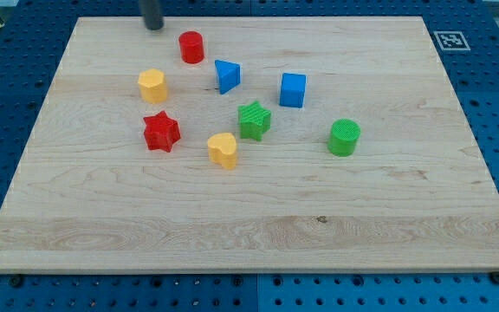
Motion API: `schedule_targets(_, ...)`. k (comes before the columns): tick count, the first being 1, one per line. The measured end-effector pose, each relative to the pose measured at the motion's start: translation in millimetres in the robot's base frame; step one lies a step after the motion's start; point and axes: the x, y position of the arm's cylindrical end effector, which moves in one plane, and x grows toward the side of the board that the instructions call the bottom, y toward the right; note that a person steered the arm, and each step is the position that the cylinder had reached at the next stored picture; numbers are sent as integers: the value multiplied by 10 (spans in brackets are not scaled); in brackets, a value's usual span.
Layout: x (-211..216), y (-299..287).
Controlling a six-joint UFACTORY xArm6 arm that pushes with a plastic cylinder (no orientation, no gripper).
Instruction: Move the green circle to the center
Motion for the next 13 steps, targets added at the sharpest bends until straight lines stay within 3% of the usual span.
schedule_targets(2, 331, 1611)
schedule_targets(3, 1081, 2276)
schedule_targets(5, 2489, 3058)
schedule_targets(7, 2611, 3677)
schedule_targets(10, 2304, 3179)
schedule_targets(13, 2475, 2846)
